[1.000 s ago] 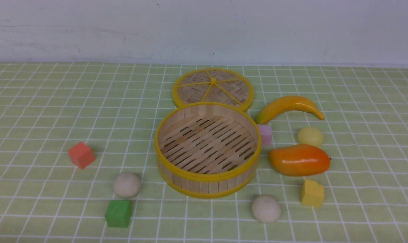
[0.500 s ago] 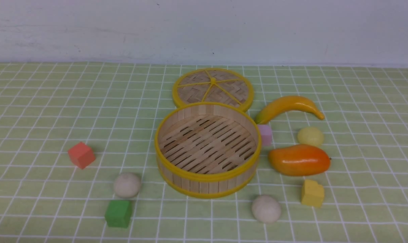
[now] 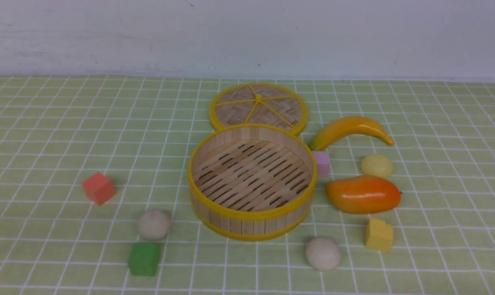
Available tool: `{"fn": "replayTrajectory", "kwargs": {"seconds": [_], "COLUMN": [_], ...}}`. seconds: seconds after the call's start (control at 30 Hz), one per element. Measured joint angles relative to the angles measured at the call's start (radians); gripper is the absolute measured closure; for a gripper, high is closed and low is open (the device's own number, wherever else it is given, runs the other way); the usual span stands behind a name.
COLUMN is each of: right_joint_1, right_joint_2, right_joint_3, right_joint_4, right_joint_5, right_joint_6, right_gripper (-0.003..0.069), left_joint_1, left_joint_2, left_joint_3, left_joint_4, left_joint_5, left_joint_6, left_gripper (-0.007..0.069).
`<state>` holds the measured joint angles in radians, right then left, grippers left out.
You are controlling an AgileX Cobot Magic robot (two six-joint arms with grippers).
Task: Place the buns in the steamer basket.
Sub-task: Use the left arm to grab a steamed stuffed bun
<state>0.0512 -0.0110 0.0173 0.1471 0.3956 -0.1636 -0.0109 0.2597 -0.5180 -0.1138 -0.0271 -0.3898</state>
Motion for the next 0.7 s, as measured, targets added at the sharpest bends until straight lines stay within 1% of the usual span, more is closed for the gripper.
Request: {"fn": "replayTrajectory", "kwargs": {"seconds": [0.03,0.07,0.1,0.17,0.2,0.23,0.27,0.33,0.43,0.47,0.5,0.6,0.7], "right_joint_1": [0.0,0.0,0.0,0.0,0.0,0.0,0.0,0.0,0.0,0.0,0.0,0.0,0.0], "right_joint_2": [0.0,0.0,0.0,0.0,0.0,0.0,0.0,0.0,0.0,0.0,0.0,0.0,0.0], "right_joint_3": [0.0,0.0,0.0,0.0,0.0,0.0,0.0,0.0,0.0,0.0,0.0,0.0,0.0], "right_joint_4": [0.0,0.0,0.0,0.0,0.0,0.0,0.0,0.0,0.0,0.0,0.0,0.0,0.0], "right_joint_5": [0.0,0.0,0.0,0.0,0.0,0.0,0.0,0.0,0.0,0.0,0.0,0.0,0.0], "right_joint_6": [0.0,0.0,0.0,0.0,0.0,0.0,0.0,0.0,0.0,0.0,0.0,0.0,0.0], "right_gripper": [0.0419,0.0419,0.0419,0.0419,0.0419,0.0419,0.0419,0.0419,0.0419,0.0419,0.0419,0.0419,0.0419], "left_joint_1": [0.0,0.0,0.0,0.0,0.0,-0.001,-0.001,-0.013,-0.053,-0.053,-0.079,-0.126,-0.214], "left_joint_2": [0.075,0.087,0.175,0.28,0.301,0.378,0.386,0.48,0.603,0.611,0.677,0.764,0.933], "left_joint_3": [-0.082,-0.095,-0.174,-0.256,-0.262,-0.297,-0.299,-0.307,-0.31,-0.31,-0.31,-0.321,-0.385], "left_joint_4": [0.0,0.0,0.0,0.002,0.002,0.014,0.014,0.023,0.023,0.024,0.024,0.024,0.024], "left_joint_5": [0.059,0.082,0.153,0.219,0.23,0.25,0.25,0.24,0.22,0.22,0.228,0.278,0.446], "left_joint_6": [0.0,0.0,0.0,0.0,0.0,0.0,0.0,0.0,0.0,0.0,0.0,0.0,0.056], "left_gripper": [0.0386,0.0386,0.0386,0.0386,0.0386,0.0386,0.0386,0.0386,0.0386,0.0386,0.0386,0.0386,0.0386]}}
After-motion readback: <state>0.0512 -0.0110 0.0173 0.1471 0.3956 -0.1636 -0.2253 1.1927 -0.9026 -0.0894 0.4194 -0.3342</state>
